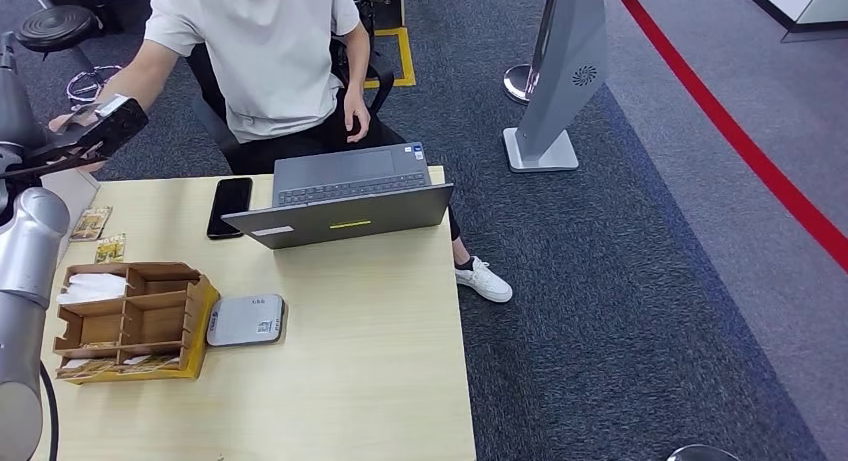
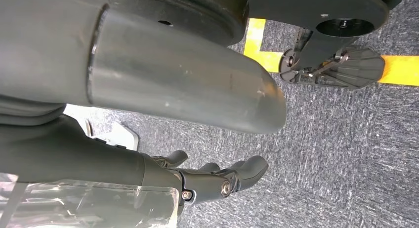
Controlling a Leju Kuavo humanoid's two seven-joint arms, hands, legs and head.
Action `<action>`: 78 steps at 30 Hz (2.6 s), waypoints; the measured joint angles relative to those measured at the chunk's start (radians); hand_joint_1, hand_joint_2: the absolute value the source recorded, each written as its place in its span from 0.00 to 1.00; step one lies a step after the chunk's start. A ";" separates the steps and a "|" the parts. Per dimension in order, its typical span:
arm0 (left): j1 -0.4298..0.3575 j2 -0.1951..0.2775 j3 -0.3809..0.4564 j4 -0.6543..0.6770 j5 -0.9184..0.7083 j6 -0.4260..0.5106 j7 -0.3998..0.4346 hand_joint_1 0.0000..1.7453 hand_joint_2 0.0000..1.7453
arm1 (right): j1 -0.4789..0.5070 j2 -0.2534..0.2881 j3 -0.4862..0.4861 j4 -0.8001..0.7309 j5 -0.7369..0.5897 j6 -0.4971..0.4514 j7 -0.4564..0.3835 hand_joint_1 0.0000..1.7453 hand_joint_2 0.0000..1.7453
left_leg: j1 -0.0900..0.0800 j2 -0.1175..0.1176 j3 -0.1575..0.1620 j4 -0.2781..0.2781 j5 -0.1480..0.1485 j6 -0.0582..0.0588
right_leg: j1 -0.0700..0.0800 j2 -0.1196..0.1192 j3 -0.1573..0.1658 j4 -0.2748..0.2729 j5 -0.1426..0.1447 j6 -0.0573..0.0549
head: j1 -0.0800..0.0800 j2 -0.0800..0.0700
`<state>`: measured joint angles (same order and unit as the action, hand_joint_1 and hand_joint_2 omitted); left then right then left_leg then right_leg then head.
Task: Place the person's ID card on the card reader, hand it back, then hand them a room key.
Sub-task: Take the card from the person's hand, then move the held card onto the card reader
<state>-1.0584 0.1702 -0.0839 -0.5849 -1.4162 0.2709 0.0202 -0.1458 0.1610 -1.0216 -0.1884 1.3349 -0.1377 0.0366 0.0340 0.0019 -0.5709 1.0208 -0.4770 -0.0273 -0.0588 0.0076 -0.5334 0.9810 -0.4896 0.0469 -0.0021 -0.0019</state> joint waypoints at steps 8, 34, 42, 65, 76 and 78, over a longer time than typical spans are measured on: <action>0.005 -0.015 0.000 0.008 0.081 0.011 -0.048 0.00 1.00 | 0.000 -0.002 0.032 0.000 0.062 0.017 0.002 0.00 0.00 | 0.000 0.000 0.000 0.000 0.000 0.000 | 0.000 0.000 0.000 0.000 0.000 0.000 | 0.000 0.000; 0.010 -0.030 0.000 0.015 0.152 0.002 -0.080 1.00 1.00 | 0.001 -0.003 0.049 0.000 0.075 0.027 0.001 0.00 0.00 | 0.000 0.000 0.000 0.000 0.000 0.000 | 0.000 0.000 0.000 0.000 0.001 0.000 | 0.000 0.000; 0.010 -0.030 0.000 0.016 0.168 0.003 -0.085 1.00 1.00 | 0.000 -0.003 0.050 0.000 0.086 0.027 0.001 0.00 0.00 | 0.000 0.000 0.000 0.000 0.000 0.000 | 0.000 0.000 0.000 0.000 0.001 0.000 | 0.000 0.000; 0.225 -0.053 -0.080 -0.225 0.258 0.093 -0.156 1.00 1.00 | 0.011 -0.003 0.043 0.000 0.056 0.005 -0.013 0.00 0.00 | -0.001 0.001 0.000 0.000 -0.001 0.000 | 0.000 0.001 0.000 0.000 0.000 0.000 | 0.001 0.000; 0.692 -0.015 -0.277 -0.825 0.270 0.152 -0.152 1.00 1.00 | 0.041 -0.014 -0.014 0.000 0.010 -0.026 -0.030 0.00 0.00 | 0.000 0.002 -0.001 0.000 -0.003 0.000 | 0.000 0.001 -0.001 -0.001 -0.001 0.001 | 0.001 0.000; 0.720 -0.008 -0.290 -0.868 0.269 0.153 -0.152 1.00 1.00 | 0.041 -0.015 -0.020 0.000 0.011 -0.026 -0.030 0.00 0.00 | 0.000 0.002 -0.001 0.000 -0.003 0.000 | 0.000 0.001 -0.001 -0.001 -0.001 0.001 | 0.001 0.000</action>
<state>-0.3389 0.1626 -0.3742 -1.4532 -1.1474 0.4240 -0.1320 -0.1043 0.1461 -1.0419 -0.1884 1.3455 -0.1637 0.0065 0.0337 0.0038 -0.5720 1.0208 -0.4797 -0.0274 -0.0591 0.0086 -0.5347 0.9797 -0.4909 0.0479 -0.0015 -0.0019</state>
